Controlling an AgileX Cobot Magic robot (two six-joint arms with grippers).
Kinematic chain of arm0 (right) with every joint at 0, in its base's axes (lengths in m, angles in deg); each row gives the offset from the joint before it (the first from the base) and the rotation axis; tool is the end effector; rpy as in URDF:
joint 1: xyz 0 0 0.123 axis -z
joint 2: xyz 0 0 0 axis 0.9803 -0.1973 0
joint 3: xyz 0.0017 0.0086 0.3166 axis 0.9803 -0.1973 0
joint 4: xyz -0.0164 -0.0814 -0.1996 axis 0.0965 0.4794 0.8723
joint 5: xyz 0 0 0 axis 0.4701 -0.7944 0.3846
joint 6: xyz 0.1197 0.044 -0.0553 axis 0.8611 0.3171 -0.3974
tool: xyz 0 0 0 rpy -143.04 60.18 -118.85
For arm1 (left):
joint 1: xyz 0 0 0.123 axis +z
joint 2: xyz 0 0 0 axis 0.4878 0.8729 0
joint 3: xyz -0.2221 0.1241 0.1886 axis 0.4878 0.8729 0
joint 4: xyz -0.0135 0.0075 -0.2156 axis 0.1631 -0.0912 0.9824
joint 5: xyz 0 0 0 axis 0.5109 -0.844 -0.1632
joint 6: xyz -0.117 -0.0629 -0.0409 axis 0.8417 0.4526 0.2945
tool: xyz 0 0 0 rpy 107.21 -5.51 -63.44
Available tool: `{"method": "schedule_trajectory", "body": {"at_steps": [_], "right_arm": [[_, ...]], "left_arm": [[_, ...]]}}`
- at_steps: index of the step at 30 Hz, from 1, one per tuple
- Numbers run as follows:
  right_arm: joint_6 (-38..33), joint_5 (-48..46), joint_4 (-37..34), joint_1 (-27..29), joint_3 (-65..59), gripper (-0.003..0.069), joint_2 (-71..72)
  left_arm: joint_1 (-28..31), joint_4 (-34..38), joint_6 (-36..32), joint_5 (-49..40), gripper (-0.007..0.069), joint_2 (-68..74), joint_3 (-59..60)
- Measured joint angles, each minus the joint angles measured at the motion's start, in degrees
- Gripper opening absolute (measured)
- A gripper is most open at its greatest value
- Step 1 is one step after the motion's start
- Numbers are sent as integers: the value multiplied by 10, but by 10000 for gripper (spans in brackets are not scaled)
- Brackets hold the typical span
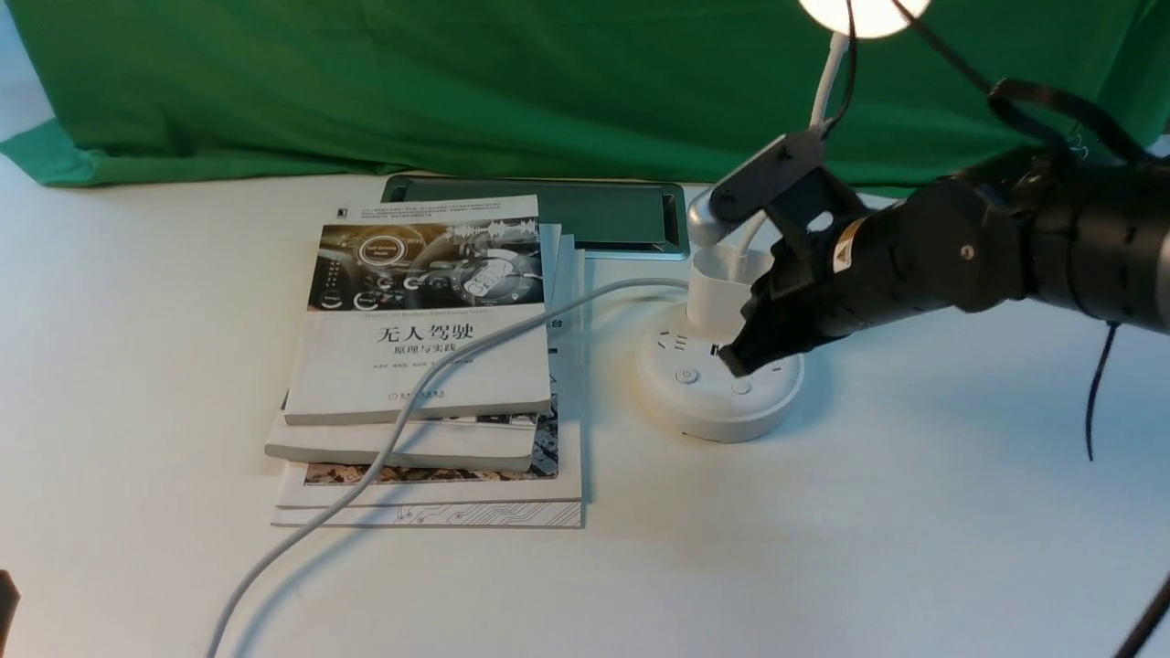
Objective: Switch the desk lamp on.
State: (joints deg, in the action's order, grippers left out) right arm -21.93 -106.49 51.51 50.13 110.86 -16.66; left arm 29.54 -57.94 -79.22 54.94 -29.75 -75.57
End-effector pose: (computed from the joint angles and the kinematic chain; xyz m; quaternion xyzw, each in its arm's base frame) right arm 0.3490 0.1898 0.2523 -0.3526 0.8643 0.0406 0.3563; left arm 0.0352 -0.0013 0.1836 0.0145 0.7536 0.0094 0.6571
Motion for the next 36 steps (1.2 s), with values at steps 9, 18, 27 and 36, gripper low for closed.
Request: {"method": "schedule_trajectory", "body": {"at_steps": [9,18,27,36], "right_arm": [[61,49,0,-2,-141,33,174],[106,58,0,-30,-315,34,494],[118,53,0,-30,-385,41,679],[120,67,0,-30,-451,57,758]], "left_arm": [[0,0,0,0,21,0,0],[0,0,0,0,21,0,0],[0,0,0,0,21,0,0],[0,0,0,0,21,0,0]]}}
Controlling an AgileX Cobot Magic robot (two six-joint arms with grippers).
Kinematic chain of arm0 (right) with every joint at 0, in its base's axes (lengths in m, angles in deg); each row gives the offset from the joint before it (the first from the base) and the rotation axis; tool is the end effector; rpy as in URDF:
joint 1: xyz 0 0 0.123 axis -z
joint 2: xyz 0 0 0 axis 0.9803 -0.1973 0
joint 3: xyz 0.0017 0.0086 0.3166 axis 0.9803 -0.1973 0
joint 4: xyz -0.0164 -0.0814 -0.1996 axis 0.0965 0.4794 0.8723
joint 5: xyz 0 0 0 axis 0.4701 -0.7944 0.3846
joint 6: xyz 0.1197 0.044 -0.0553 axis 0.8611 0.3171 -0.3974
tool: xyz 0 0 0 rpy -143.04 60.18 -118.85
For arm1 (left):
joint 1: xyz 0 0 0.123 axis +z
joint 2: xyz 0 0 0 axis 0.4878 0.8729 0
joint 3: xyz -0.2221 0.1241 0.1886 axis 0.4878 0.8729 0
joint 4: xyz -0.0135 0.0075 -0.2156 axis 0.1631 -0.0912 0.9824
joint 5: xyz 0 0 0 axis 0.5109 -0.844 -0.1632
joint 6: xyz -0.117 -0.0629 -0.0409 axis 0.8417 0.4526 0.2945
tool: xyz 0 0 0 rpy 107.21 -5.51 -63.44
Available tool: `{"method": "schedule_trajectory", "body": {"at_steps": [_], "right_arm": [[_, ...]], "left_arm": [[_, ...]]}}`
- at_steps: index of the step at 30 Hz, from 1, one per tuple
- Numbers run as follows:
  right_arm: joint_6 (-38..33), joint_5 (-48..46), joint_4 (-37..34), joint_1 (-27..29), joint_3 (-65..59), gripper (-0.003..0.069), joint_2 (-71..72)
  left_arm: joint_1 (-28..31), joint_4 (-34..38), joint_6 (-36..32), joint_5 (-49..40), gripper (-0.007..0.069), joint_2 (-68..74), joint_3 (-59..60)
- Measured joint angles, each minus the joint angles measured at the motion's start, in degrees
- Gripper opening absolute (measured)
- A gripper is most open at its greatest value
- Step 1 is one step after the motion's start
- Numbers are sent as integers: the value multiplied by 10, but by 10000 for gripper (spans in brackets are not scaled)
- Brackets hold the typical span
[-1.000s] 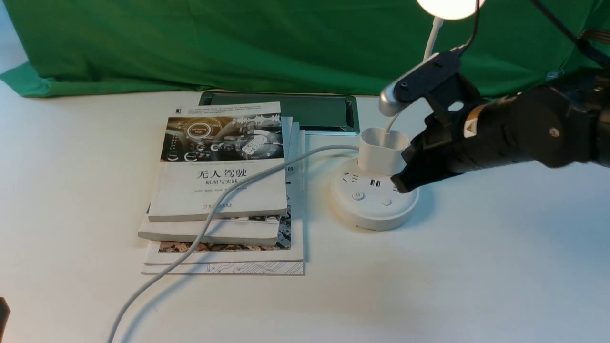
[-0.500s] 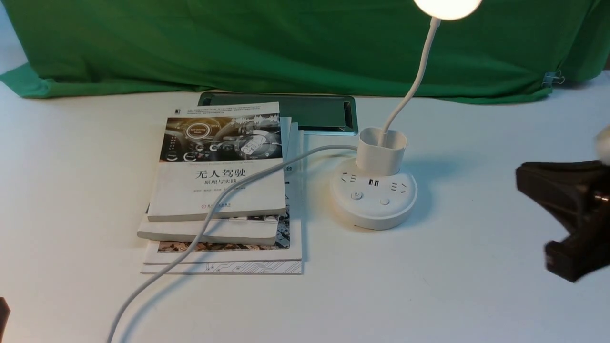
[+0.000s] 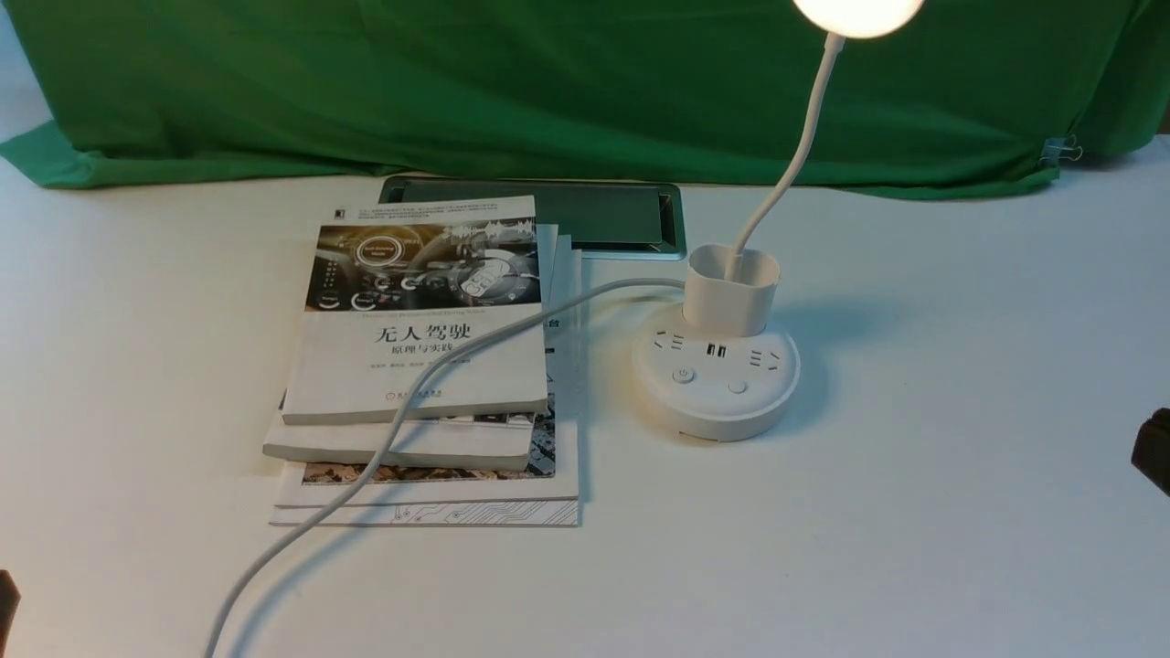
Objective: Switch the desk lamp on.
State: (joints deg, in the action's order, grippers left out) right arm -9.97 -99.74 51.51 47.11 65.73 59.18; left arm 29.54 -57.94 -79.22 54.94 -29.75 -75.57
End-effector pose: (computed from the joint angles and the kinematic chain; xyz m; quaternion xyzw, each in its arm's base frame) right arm 0.0685 0.0423 0.3134 -0.2341 0.7324 0.1533 0.6207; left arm 0.0352 -0.0013 0.1836 0.0145 0.7536 0.0094 0.6571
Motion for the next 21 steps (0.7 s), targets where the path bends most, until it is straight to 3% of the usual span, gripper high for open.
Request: {"method": "schedule_trajectory", "body": {"at_steps": [3,7,12,17,19,21], "right_arm": [[0,35,0,0,-15,64,1],[1,167,-7,10,-93,76,14],[2,282,-34,82,-200,94,67],[26,277,-36,189,-255,107,133],[64,247,-10,255,-264,115,175],[89,210,11,286,-265,123,211]], "left_arm": [[0,0,0,-1,21,0,0],[0,0,0,-1,21,0,0],[0,0,0,-1,21,0,0],[0,0,0,-1,21,0,0],[0,0,0,-1,21,0,0],[0,0,0,-1,21,0,0]]}}
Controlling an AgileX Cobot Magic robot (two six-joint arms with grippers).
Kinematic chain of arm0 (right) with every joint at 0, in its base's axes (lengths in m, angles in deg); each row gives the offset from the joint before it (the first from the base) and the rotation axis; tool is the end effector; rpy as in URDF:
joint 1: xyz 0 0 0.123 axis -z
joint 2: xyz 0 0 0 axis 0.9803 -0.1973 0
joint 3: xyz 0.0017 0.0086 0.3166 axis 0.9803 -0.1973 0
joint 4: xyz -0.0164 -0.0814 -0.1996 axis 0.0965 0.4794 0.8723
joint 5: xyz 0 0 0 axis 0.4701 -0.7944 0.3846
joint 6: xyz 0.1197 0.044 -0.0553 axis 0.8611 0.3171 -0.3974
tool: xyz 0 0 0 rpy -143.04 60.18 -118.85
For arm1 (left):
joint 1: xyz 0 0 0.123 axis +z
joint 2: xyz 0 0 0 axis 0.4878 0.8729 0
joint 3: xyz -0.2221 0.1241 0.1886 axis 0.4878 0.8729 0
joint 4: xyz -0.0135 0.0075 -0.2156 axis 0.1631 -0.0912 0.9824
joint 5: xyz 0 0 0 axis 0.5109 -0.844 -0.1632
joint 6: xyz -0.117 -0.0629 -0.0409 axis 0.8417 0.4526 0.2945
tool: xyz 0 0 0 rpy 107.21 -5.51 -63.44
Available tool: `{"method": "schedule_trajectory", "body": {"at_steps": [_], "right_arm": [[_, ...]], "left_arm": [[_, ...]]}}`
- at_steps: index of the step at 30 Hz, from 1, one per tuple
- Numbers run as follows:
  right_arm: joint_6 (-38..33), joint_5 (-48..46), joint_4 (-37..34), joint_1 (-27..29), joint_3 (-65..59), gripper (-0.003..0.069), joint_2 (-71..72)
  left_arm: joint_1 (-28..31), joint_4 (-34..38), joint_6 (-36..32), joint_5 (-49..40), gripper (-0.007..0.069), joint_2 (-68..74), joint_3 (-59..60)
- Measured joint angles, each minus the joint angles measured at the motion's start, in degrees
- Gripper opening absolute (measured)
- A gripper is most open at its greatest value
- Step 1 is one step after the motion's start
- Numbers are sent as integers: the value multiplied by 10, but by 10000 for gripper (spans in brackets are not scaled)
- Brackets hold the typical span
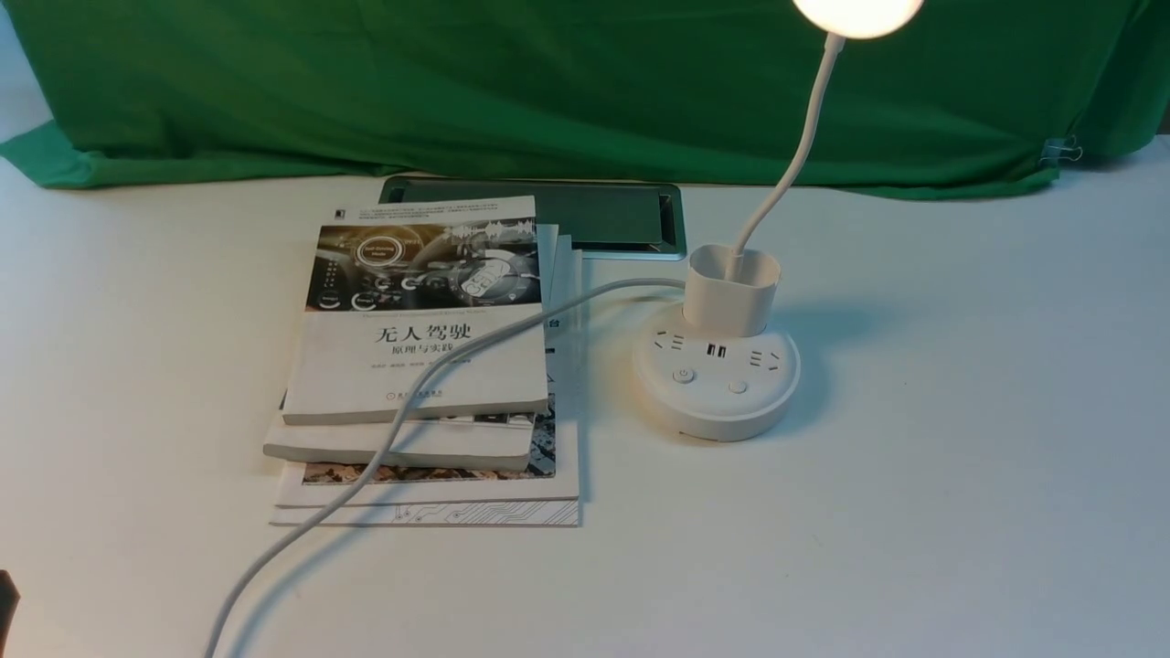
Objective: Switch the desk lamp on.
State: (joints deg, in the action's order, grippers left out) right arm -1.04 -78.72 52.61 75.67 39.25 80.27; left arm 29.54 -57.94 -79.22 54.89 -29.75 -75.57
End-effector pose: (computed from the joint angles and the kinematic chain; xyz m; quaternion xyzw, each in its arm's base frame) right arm 0.0424 0.0023 0.2236 0.0057 0.6748 0.0449 0.7366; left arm 0.0352 -0.0013 0.1835 0.0145 0.7539 0.0094 0.6568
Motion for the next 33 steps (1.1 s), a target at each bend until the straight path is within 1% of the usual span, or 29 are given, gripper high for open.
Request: {"method": "schedule_trajectory", "body": {"at_steps": [5,12,17,33], "right_arm": [[26,-87,17,39,-2,132,41],[26,-163,17,42,-2,147,41],[-1,-174,17,42,-2,155,41],[-5,-176,17,42,-2,194,41]], "left_arm": [[0,0,0,-1,21,0,0],[0,0,0,-1,21,0,0],[0,0,0,-1,21,0,0],[0,0,0,-1,21,0,0]]}}
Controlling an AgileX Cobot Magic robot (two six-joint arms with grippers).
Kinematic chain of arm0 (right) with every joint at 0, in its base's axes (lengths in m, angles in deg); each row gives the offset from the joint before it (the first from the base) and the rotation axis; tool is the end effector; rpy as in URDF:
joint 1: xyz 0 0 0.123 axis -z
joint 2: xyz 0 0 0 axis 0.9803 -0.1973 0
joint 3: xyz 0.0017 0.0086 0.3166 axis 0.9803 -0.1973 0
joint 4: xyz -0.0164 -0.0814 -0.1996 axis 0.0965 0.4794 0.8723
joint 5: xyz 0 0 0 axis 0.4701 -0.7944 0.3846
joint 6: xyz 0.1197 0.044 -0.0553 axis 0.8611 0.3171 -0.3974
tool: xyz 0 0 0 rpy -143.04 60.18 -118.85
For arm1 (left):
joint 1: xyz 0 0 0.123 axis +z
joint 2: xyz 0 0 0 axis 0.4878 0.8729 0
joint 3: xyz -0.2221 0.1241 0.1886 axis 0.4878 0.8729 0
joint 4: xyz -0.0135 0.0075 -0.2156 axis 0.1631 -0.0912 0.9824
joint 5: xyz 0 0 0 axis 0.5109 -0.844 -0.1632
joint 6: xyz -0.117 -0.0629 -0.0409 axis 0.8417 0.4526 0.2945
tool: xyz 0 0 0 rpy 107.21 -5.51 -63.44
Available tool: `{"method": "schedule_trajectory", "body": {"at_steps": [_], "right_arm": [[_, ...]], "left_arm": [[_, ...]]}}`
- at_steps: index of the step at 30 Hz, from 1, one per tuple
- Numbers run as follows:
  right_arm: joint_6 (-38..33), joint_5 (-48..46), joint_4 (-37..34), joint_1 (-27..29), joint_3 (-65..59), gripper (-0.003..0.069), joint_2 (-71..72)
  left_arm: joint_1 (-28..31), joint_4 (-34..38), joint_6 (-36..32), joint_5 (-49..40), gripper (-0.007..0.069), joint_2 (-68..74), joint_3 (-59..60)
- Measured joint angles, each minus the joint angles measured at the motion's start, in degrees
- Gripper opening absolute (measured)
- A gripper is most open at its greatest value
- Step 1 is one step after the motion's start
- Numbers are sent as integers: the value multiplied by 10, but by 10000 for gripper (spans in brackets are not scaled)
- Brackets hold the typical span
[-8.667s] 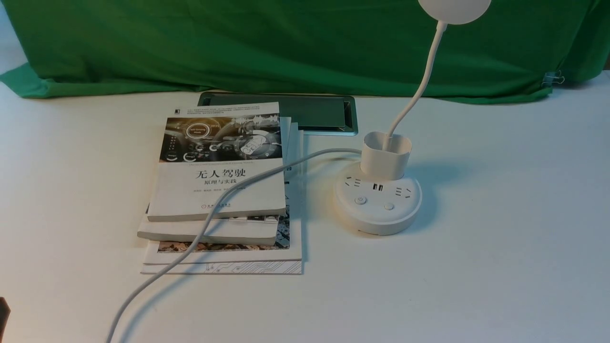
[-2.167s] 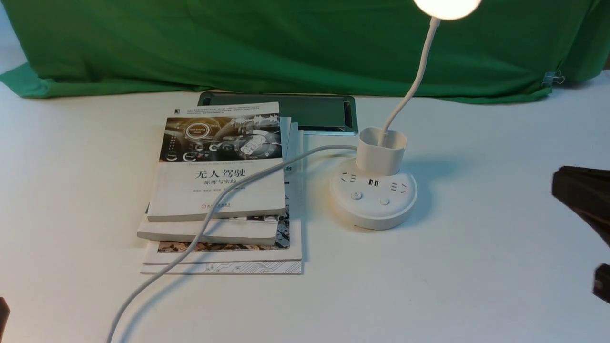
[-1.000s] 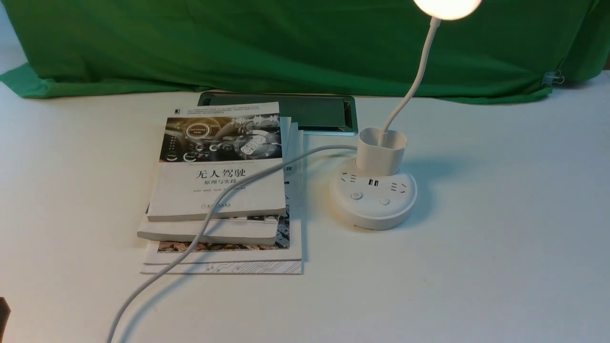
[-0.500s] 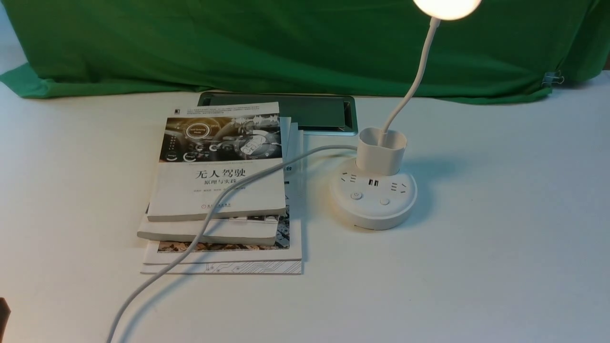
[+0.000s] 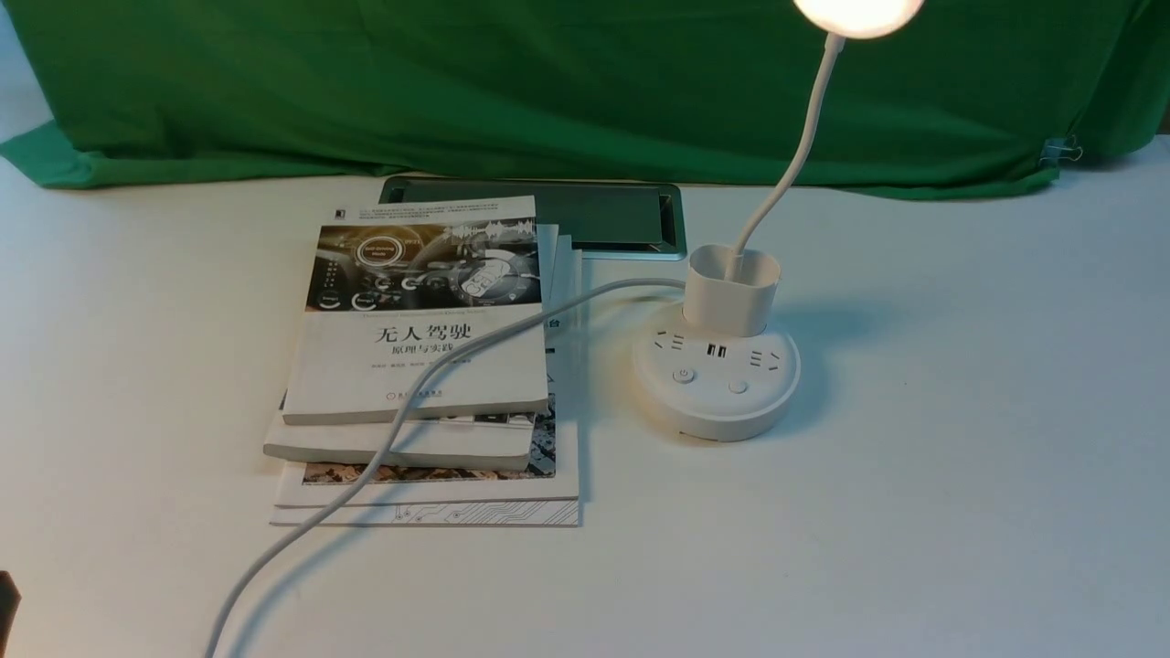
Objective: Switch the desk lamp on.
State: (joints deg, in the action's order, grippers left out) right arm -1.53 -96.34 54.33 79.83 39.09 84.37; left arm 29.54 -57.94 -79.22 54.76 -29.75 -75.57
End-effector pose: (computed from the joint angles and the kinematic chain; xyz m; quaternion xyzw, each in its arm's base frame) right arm 0.0355 -0.0021 0.1828 0.0232 0.7575 -0.0001 0.6525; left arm 0.0352 -0.0013 0.1832 0.0145 0.7546 0.0093 0.6559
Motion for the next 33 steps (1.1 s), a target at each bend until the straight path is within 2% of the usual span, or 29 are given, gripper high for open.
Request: {"method": "schedule_trajectory", "body": {"at_steps": [33], "right_arm": [[0,-2,0,0,0,237,0]], "left_arm": [[0,0,0,0,21,0,0]]}}
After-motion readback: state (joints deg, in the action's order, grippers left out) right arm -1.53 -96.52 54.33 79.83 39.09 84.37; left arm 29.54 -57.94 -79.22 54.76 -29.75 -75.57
